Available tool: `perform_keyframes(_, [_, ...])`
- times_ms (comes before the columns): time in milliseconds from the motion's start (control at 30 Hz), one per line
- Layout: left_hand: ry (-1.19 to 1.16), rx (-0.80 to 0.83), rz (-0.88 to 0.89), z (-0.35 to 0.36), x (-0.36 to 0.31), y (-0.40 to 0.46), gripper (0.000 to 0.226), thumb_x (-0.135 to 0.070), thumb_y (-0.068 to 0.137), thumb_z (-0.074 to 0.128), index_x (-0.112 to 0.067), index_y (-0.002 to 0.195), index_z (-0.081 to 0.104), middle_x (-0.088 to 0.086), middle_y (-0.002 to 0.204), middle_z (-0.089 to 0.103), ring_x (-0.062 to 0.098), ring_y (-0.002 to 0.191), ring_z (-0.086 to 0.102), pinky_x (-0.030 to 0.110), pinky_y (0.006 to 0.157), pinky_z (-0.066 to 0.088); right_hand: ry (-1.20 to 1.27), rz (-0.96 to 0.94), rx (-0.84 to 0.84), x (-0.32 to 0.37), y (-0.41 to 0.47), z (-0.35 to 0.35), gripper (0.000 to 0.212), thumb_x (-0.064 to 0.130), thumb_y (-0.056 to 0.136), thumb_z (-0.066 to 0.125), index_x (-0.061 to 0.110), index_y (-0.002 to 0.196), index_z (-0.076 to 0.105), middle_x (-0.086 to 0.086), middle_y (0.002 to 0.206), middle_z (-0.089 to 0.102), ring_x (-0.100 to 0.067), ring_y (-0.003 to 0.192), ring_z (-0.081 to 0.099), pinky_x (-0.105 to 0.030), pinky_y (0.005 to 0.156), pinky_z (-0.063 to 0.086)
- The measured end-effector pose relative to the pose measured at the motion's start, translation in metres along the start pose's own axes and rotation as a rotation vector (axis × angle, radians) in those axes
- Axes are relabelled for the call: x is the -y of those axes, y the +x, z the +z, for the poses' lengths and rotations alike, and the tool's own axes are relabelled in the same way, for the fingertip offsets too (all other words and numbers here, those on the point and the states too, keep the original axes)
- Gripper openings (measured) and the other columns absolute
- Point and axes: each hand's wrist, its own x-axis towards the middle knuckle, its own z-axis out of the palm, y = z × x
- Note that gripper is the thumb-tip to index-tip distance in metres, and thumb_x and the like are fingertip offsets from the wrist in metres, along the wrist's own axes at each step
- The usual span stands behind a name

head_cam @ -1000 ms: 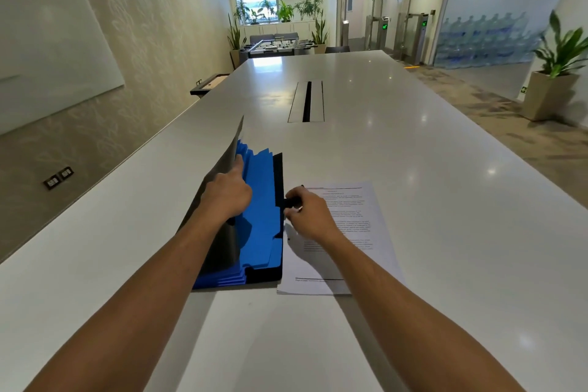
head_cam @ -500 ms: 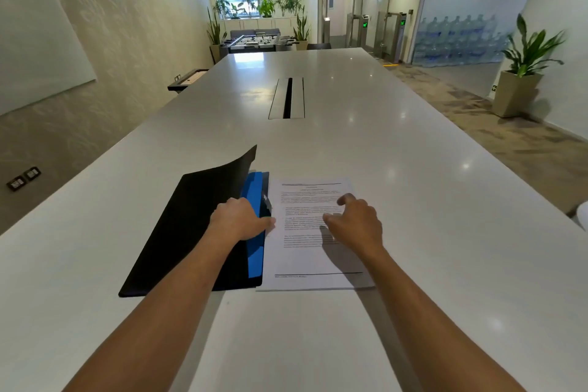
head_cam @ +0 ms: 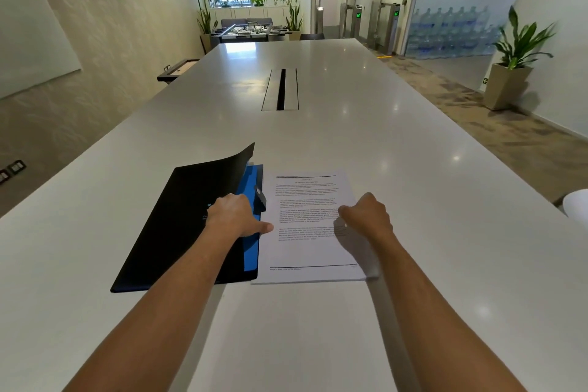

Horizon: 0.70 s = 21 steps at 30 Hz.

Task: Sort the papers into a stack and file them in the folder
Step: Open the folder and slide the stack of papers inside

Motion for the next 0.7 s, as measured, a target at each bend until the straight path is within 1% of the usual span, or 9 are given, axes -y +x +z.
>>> perform_keyframes(67, [-0.001,0.002,0.002,-0.001,0.000,0.000,0.065,-0.073,0.063,0.070,-0.016,0.086,0.048,0.001,0.074,0.049,0.012,0.061,0.052,0.024,0.046,0.037,0.054,0.019,0.014,-0.001,0.002,-0.003,0.024,0.027,0.082,0.059,0.008,0.096,0.054,-0.013,0.106,0.065,-0.032,0.089,0.062,-0.034,0.070,0.048])
perform_keyframes(200, [-0.009,0.013,0.005,-0.003,0.000,-0.002,0.064,-0.071,0.066,0.069,-0.015,0.090,0.049,0.001,0.076,0.050,0.012,0.062,0.052,0.024,0.046,0.037,0.113,0.021,0.028,0.000,0.002,0.002,0.026,0.026,0.083,0.058,0.007,0.100,0.054,-0.012,0.104,0.062,-0.034,0.094,0.063,-0.041,0.082,0.054])
perform_keyframes(300, [-0.010,0.012,0.007,-0.004,0.000,-0.003,0.064,-0.071,0.067,0.069,-0.015,0.091,0.049,0.001,0.076,0.051,0.012,0.061,0.053,0.023,0.046,0.036,0.094,-0.031,0.044,-0.001,0.004,0.003,0.024,0.024,0.085,0.057,0.009,0.104,0.053,-0.008,0.101,0.059,-0.029,0.088,0.061,-0.032,0.066,0.049])
perform_keyframes(333, [-0.012,0.011,0.009,-0.005,0.000,-0.003,0.063,-0.071,0.067,0.069,-0.015,0.091,0.050,0.001,0.076,0.051,0.012,0.061,0.053,0.023,0.046,0.037,0.113,-0.045,0.068,-0.001,0.006,0.003,0.023,0.022,0.086,0.056,0.010,0.105,0.052,-0.007,0.102,0.059,-0.028,0.089,0.061,-0.031,0.065,0.047])
perform_keyframes(367, [-0.016,0.010,0.010,-0.005,0.000,-0.003,0.063,-0.071,0.067,0.069,-0.015,0.091,0.050,0.001,0.076,0.051,0.012,0.061,0.053,0.022,0.046,0.037,0.169,-0.055,0.103,-0.002,0.007,0.003,0.021,0.018,0.086,0.055,0.009,0.104,0.053,-0.008,0.104,0.061,-0.027,0.090,0.062,-0.031,0.066,0.047])
perform_keyframes(433, [-0.028,0.009,0.010,-0.005,0.000,-0.004,0.063,-0.070,0.067,0.069,-0.015,0.090,0.050,0.001,0.075,0.051,0.012,0.061,0.053,0.022,0.046,0.037,0.358,-0.043,0.205,-0.003,0.009,0.003,0.009,0.008,0.085,0.051,0.009,0.093,0.055,-0.012,0.104,0.064,-0.025,0.086,0.064,-0.032,0.066,0.050])
perform_keyframes(500, [-0.042,0.006,0.012,-0.005,0.001,-0.004,0.064,-0.071,0.065,0.070,-0.015,0.089,0.050,0.001,0.075,0.051,0.012,0.061,0.053,0.022,0.048,0.039,0.509,-0.005,0.267,-0.004,0.009,0.004,0.013,0.001,0.084,0.047,0.013,0.088,0.051,-0.013,0.098,0.064,-0.023,0.080,0.064,-0.031,0.063,0.051])
perform_keyframes(600, [-0.074,0.024,0.018,-0.007,0.006,-0.004,0.070,-0.074,0.059,0.072,-0.013,0.086,0.051,0.002,0.078,0.053,0.013,0.065,0.055,0.025,0.058,0.049,0.508,0.007,0.285,-0.007,0.006,0.002,0.022,0.000,0.085,0.049,0.011,0.104,0.048,-0.003,0.097,0.059,-0.019,0.083,0.063,-0.024,0.057,0.051])
perform_keyframes(700, [-0.181,0.068,0.021,-0.013,0.017,-0.001,0.068,-0.071,0.056,0.077,-0.013,0.081,0.051,0.003,0.079,0.057,0.012,0.062,0.053,0.024,0.053,0.042,0.577,0.005,0.238,-0.005,0.006,-0.007,0.029,-0.004,0.086,0.049,0.007,0.113,0.047,-0.006,0.100,0.059,-0.021,0.084,0.063,-0.020,0.047,0.052])
